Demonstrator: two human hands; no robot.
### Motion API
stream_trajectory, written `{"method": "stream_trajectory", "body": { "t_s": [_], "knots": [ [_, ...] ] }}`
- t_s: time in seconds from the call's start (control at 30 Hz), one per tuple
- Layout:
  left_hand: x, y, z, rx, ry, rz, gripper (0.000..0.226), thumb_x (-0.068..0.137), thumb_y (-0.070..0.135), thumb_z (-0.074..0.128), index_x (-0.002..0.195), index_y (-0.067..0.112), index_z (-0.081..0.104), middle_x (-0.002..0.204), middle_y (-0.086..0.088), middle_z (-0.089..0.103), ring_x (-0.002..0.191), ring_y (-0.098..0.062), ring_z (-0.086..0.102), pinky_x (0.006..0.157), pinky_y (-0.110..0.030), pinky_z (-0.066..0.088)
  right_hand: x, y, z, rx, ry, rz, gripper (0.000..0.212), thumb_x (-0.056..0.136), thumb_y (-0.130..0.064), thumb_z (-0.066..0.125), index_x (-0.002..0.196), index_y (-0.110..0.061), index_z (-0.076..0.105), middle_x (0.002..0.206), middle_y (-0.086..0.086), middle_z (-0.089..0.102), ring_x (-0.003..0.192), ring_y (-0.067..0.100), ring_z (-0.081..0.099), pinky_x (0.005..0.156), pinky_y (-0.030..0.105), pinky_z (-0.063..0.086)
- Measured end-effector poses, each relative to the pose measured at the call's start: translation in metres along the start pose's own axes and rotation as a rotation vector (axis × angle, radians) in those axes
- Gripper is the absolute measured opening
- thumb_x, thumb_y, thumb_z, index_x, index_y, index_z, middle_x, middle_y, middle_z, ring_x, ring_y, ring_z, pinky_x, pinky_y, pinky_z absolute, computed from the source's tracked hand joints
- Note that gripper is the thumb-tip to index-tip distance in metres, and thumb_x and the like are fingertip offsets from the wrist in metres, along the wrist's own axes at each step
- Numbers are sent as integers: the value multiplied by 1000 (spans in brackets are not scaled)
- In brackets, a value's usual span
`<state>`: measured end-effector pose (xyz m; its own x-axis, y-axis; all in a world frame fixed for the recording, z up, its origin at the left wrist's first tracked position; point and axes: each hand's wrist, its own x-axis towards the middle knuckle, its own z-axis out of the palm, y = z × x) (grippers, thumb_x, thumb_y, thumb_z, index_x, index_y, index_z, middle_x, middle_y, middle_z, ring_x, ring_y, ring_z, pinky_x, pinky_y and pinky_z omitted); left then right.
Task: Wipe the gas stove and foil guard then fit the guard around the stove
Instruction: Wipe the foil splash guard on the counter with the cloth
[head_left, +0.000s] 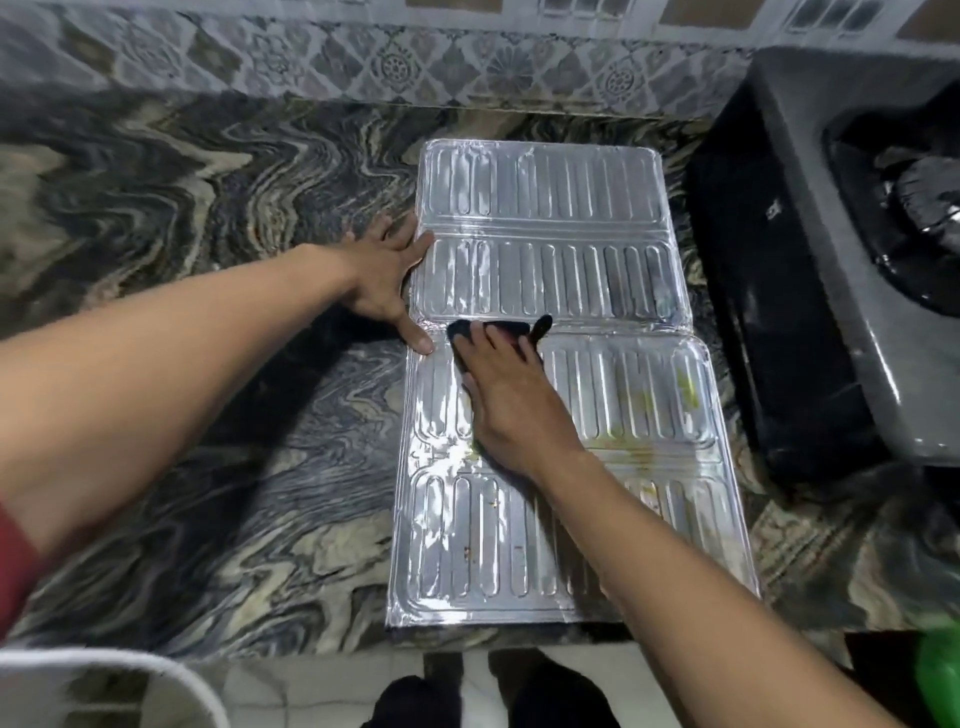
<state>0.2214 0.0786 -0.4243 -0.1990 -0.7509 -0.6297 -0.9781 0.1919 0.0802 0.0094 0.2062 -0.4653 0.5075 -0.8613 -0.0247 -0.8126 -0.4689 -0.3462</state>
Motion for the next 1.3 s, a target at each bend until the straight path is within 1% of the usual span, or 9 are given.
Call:
{"method": "stream_trajectory", "body": {
  "t_s": [0.13, 0.23, 0.43, 0.6, 0.7, 0.83, 0.97, 1.1, 1.3],
  "knots": [
    [0, -5, 4, 6, 2, 18, 167, 20, 96, 60, 150, 34, -24, 159, 6, -30, 148, -31, -22, 118, -63, 1, -27, -26, 19, 11, -29, -37, 53, 103, -21, 35, 155, -15, 26, 161, 8, 26, 150, 22, 18, 123, 42, 4],
    [0, -5, 5, -12, 11, 25, 167, 21, 96, 61, 150, 34, -24, 159, 5, -30, 148, -30, -23, 118, -64, 0, -29, -18, 15, 25, -70, -26, 52, 105, -24, 31, 156, -17, 21, 164, 5, 19, 151, 19, 11, 123, 41, 4],
    [-1, -5, 5, -23, 31, 35, 168, 22, 94, 63, 152, 31, -22, 161, 3, -28, 149, -30, -22, 118, -63, -1, -46, 52, -12, 6, 23, 271, 52, 108, -26, 24, 158, -18, 13, 165, 4, 6, 152, 17, 1, 122, 34, -6],
    [-3, 0, 8, 24, 94, 29, 159, 37, 86, 70, 155, 26, -17, 163, -1, -23, 150, -32, -15, 118, -64, 2, -86, 94, -32, 19, 86, 547, 51, 108, -25, 23, 157, -14, 15, 165, 7, 8, 152, 17, 0, 123, 38, -2],
    [-6, 4, 8, 73, 120, 54, 147, 49, 85, 69, 155, 26, -14, 163, -1, -22, 151, -31, -12, 118, -63, 5, -89, 95, -32, -3, 92, 571, 51, 108, -25, 21, 157, -14, 13, 165, 5, 7, 152, 15, -3, 123, 39, -4],
    [-21, 6, 26, 70, 130, 181, 114, 76, 73, 60, 155, 33, -10, 163, 0, -21, 151, -22, -14, 120, -56, 0, -87, 95, -31, 28, 137, 580, 52, 106, -20, 26, 155, -9, 15, 165, 6, 13, 152, 14, 0, 123, 39, -4],
    [-26, 6, 40, 59, 147, 176, 110, 75, 78, 54, 155, 37, -9, 163, 0, -22, 150, -20, -18, 118, -54, -5, -83, 88, -27, 6, 139, 610, 51, 106, -19, 27, 155, -9, 18, 165, 9, 9, 152, 18, 0, 123, 44, -3],
    [-26, 8, 38, 52, 144, 158, 110, 76, 76, 57, 156, 36, -8, 163, -1, -21, 151, -21, -17, 118, -56, -4, -75, 28, -6, -46, 60, 407, 53, 104, -16, 31, 155, -10, 16, 164, 12, 7, 152, 24, 1, 123, 45, 1],
    [-28, 8, 39, 57, 155, 144, 109, 77, 73, 59, 157, 34, -5, 164, -3, -18, 151, -22, -16, 118, -57, -3, -67, -65, 29, -9, -51, 45, 55, 105, -20, 33, 157, -13, 16, 165, 8, 9, 152, 21, 3, 121, 40, -6]
  ]
}}
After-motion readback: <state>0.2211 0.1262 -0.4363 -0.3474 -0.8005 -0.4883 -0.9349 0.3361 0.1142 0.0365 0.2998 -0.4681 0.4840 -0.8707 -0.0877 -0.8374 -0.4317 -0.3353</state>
